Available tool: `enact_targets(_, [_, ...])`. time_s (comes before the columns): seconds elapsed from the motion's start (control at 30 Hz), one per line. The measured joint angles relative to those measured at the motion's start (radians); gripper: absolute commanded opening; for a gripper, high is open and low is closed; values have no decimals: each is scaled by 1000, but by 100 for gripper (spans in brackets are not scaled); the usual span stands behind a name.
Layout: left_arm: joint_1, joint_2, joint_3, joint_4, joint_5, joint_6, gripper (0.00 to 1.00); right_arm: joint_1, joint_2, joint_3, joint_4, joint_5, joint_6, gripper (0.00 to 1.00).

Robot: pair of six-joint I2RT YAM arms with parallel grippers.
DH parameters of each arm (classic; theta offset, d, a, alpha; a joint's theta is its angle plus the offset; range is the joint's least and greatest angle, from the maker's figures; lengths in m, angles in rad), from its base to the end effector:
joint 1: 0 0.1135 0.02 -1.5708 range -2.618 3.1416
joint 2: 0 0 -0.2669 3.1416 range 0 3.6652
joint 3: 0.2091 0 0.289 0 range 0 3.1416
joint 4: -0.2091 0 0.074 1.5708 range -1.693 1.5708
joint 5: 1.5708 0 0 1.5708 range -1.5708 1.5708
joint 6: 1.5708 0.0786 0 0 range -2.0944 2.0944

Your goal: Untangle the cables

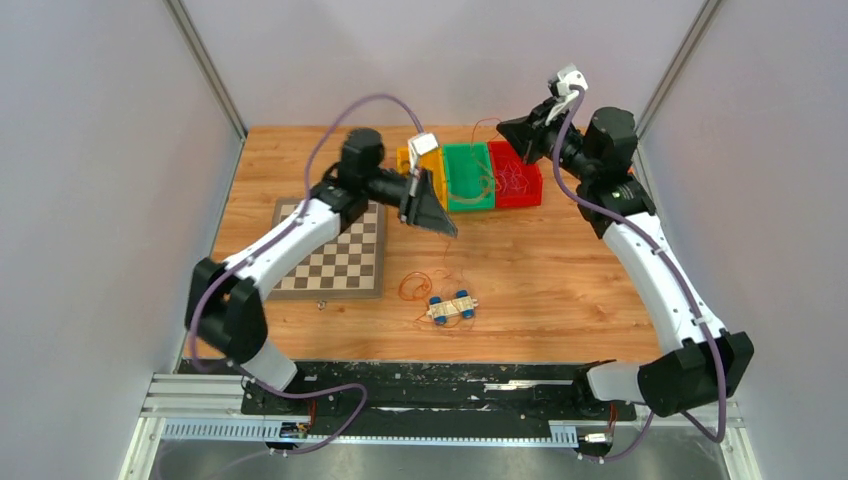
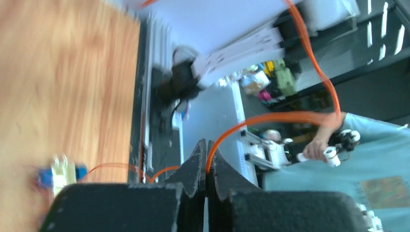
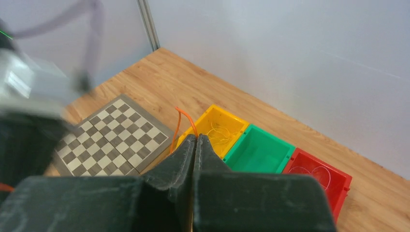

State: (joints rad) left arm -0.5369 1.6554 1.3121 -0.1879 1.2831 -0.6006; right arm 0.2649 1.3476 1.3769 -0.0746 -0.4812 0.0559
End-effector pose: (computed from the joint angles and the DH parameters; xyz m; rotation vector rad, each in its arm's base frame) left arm 0.3155 -0.2755 0.2920 0.8345 2.1381 -1.9788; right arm 0.3623 0.1360 0.4355 -0.5416 1.5568 0.6336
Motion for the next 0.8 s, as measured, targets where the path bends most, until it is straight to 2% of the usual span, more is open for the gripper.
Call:
enact_targets(0.13, [45,-179,-14,620,25,-428,0,0,-69,-53,5,-8,-33,0])
enact_targets(0.2, [65,-223,-71,824,9,-572,0,0,-83,-98,2,-28,-51,0])
enact_targets(0.27, [71,-251,-111,801,-16,-575,0,0,-83,-147,-27,-71,-65,0])
enact_targets(0.43, [74,-229,-99,377,-184,-323,0,0,-74,-239,-128,-212,-76,0])
enact_targets(0.57, [76,-229,-97,285,-265,-238,0,0,-74,-271,-194,-321,-81,2])
enact_targets(0.6, [76,-229,-95,274,-282,-220,0,0,-74,-273,-203,-344,-83,9])
enact_targets(0.73, [76,-224,-43,211,-347,-138,0,0,-83,-275,-228,-415,-94,75])
enact_targets(0.8, [76,-212,6,199,-363,-101,0,0,-85,-272,-239,-432,-115,88])
